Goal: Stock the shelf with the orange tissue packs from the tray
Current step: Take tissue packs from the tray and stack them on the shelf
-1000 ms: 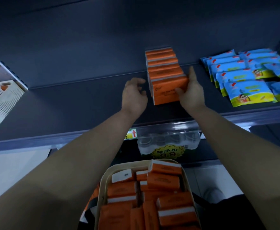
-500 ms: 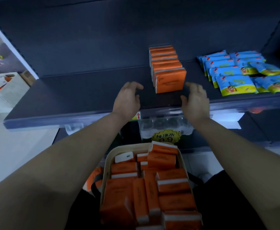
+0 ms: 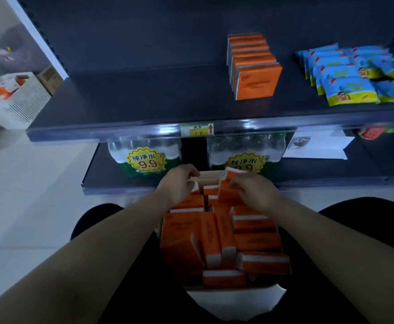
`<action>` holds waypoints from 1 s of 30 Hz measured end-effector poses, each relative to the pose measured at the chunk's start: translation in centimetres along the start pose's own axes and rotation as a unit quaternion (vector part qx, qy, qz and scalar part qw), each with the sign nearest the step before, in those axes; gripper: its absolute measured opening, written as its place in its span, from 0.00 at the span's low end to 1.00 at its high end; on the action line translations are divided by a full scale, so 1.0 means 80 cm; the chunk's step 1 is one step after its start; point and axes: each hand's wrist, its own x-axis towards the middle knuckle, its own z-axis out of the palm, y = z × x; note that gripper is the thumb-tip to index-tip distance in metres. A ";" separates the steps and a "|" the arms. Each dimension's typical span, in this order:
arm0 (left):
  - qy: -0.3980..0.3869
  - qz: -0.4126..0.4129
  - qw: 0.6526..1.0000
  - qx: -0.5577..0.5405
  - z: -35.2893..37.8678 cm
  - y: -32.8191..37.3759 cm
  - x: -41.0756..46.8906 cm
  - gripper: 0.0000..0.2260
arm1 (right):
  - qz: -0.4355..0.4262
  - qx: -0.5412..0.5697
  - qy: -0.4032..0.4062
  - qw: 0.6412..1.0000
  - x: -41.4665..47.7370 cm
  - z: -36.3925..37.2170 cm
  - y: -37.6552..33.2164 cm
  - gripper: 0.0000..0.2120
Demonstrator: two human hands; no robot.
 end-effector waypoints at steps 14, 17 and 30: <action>-0.005 -0.048 0.999 -0.008 0.046 -0.038 -0.031 0.13 | -0.006 0.024 -0.149 0.989 -0.018 0.055 -0.031 0.19; 0.006 -0.057 0.998 -0.019 0.042 -0.035 -0.030 0.14 | 0.023 -0.008 -0.216 0.976 -0.010 0.058 -0.033 0.24; -0.021 -0.070 0.997 -0.022 0.042 -0.043 -0.032 0.13 | -0.035 0.087 -0.192 0.977 -0.007 0.018 -0.008 0.17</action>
